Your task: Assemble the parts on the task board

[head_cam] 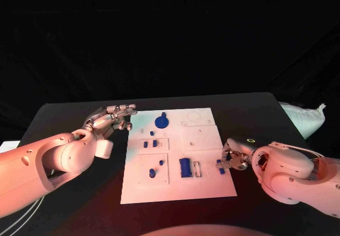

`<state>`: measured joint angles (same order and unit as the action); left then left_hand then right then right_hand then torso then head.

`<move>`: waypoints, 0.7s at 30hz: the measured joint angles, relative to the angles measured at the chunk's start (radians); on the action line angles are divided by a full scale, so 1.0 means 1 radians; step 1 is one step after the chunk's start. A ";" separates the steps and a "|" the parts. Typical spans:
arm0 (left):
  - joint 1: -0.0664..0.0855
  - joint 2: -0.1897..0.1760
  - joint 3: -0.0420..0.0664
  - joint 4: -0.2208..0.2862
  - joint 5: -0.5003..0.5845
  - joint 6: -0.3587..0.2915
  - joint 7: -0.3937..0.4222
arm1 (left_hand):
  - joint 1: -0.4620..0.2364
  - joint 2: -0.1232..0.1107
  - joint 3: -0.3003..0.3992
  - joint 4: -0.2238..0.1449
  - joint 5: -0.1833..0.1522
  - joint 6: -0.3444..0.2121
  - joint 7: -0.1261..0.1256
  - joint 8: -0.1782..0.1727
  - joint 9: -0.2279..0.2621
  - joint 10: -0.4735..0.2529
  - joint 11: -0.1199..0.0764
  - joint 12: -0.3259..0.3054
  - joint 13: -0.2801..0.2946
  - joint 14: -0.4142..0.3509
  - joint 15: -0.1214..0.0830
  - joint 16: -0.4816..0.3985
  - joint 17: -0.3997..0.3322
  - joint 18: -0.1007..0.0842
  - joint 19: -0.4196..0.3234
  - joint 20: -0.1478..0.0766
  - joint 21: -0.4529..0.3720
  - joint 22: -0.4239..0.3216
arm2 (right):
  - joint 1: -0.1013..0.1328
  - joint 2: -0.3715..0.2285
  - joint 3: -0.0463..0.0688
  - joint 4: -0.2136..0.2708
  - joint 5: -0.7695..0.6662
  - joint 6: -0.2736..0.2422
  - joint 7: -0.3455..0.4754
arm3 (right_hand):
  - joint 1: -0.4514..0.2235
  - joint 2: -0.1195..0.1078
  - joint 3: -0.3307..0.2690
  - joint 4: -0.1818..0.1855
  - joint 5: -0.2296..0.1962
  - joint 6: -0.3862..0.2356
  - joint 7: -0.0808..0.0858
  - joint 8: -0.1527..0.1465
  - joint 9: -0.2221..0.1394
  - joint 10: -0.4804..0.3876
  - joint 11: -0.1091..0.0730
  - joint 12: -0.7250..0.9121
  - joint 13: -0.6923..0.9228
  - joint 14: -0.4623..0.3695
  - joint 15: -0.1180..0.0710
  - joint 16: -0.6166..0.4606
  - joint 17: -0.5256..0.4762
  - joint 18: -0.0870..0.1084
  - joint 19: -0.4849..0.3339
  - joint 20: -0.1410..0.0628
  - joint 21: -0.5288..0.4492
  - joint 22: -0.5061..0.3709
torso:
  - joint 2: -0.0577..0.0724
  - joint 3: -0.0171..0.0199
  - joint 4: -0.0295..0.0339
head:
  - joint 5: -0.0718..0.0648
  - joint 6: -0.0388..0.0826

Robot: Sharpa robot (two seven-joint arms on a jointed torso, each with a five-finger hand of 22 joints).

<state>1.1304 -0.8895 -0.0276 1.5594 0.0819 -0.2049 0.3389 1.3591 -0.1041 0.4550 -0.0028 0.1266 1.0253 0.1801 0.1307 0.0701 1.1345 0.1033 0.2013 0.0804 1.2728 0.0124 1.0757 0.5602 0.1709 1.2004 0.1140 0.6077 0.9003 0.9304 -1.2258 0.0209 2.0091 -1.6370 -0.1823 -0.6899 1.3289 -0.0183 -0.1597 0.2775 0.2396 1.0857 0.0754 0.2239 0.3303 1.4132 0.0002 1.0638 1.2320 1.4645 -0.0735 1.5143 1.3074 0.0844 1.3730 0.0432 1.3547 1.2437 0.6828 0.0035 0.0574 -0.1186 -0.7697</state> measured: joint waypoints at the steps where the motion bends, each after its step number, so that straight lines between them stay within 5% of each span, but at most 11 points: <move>1: 0.000 0.000 0.000 -0.001 0.000 0.000 0.000 | 0.000 0.000 0.000 0.000 0.000 0.000 0.000 0.000 0.000 0.000 0.000 0.000 0.000 0.000 0.000 0.000 0.000 0.000 0.000 0.000 0.000 0.000 | -0.002 0.002 0.000 -0.001 -0.001 0.007 0.000 | 0.000 0.000 0.000 0.000 0.000 0.000 0.000 0.000 0.000 0.000 0.000 0.000 0.000 0.000 0.000 0.000 0.000 0.000 0.000 0.000 0.000 0.000 | 0.000 0.0000 0.0002 | 0.001 0.000; 13: 0.000 0.001 0.000 -0.004 -0.001 0.001 0.000 | 0.000 0.000 0.000 0.000 0.000 0.000 0.000 0.000 0.000 0.000 0.000 0.000 0.000 0.000 0.000 0.000 0.000 0.000 0.000 0.000 0.000 0.000 | -0.007 0.021 0.002 -0.006 -0.031 0.049 -0.002 | 0.012 -0.003 0.001 -0.001 -0.017 0.008 -0.001 -0.005 0.003 0.000 0.000 -0.002 0.000 0.000 0.000 0.000 0.000 0.000 0.000 0.000 0.000 -0.001 | 0.000 0.0006 0.0000 | 0.008 -0.001; 21: -0.001 0.000 0.000 -0.004 -0.002 0.001 0.000 | 0.000 0.000 0.000 0.000 0.000 0.000 0.000 0.000 0.000 0.000 0.000 0.000 0.000 0.000 0.000 0.000 0.000 0.000 0.000 0.000 0.000 0.000 | -0.017 0.054 0.006 -0.013 -0.078 0.068 -0.003 | 0.137 0.017 0.079 -0.096 -0.171 0.025 -0.006 -0.012 0.007 -0.002 -0.002 -0.009 0.006 0.001 0.007 0.006 0.001 0.000 0.000 0.000 0.000 0.007 | 0.000 0.0007 -0.0003 | 0.008 -0.002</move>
<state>1.1298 -0.8890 -0.0275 1.5555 0.0800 -0.2037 0.3388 1.3591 -0.1040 0.4550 -0.0028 0.1266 1.0253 0.1801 0.1306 0.0701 1.1345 0.1033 0.2013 0.0804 1.2729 0.0124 1.0757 0.5604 0.1708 1.2004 0.1140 0.6078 0.9004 0.9139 -1.1721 0.0268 1.9965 -1.7151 -0.1147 -0.6929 1.4658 -0.0015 -0.0806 0.1812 0.0686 1.1104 0.0692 0.2123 0.3373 1.4112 -0.0019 1.0545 1.2383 1.4651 -0.0661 1.5203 1.3081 0.0845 1.3730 0.0432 1.3546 1.2506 0.6832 0.0042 0.0571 -0.1104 -0.7719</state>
